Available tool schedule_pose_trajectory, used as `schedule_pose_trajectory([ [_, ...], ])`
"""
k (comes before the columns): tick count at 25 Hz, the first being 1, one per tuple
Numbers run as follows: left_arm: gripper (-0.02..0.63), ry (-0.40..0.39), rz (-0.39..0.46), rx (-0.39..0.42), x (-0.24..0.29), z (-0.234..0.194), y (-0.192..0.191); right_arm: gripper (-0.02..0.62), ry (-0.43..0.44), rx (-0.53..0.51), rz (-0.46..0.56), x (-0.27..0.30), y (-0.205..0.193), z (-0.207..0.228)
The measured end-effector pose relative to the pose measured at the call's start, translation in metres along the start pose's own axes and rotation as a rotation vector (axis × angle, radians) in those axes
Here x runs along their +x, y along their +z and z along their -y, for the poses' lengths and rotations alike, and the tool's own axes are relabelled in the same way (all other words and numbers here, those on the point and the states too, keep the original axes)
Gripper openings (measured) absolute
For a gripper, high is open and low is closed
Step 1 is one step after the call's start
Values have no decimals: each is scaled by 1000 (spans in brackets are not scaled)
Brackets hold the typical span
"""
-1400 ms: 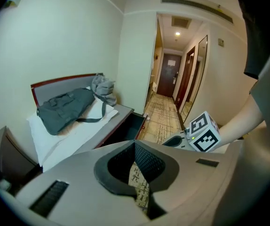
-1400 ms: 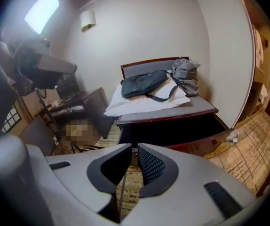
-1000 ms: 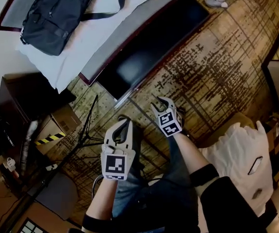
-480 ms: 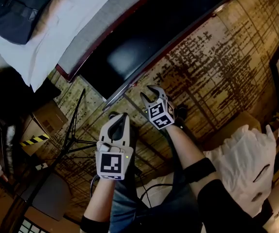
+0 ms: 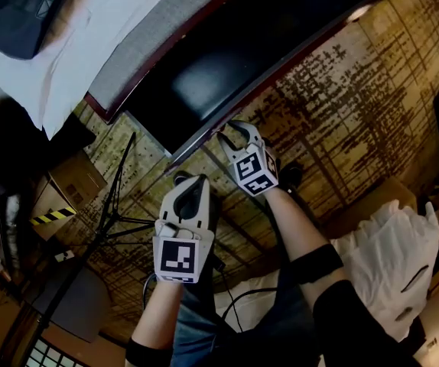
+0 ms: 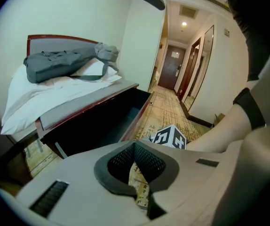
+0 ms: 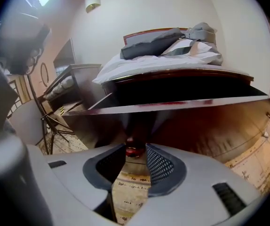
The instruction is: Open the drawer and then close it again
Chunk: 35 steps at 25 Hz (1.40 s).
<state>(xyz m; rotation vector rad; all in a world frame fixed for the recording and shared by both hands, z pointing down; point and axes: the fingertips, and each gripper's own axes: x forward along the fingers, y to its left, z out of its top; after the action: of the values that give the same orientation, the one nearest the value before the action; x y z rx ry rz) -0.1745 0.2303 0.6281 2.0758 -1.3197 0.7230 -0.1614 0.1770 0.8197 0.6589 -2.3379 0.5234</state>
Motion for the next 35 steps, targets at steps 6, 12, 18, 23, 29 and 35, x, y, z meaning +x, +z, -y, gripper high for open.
schedule_pose_trajectory([
  [6, 0, 0, -9, -21, 2, -7, -5, 52, -56, 13, 6, 5, 2, 4],
  [12, 0, 0, -18, -35, 6, -15, -13, 52, -67, 3, 32, 9, 10, 7],
  [18, 0, 23, -11, -53, 9, -32, -15, 52, -93, 16, 51, 24, 26, 11],
  [23, 0, 53, 5, -58, 6, -52, -13, 52, -112, 23, 67, 43, 49, 19],
  [29, 0, 113, 28, -103, 1, -82, -16, 52, -98, -17, 86, 75, 80, 25],
  [35, 0, 167, 91, -152, -2, -103, -7, 54, -101, -67, 95, 96, 102, 32],
])
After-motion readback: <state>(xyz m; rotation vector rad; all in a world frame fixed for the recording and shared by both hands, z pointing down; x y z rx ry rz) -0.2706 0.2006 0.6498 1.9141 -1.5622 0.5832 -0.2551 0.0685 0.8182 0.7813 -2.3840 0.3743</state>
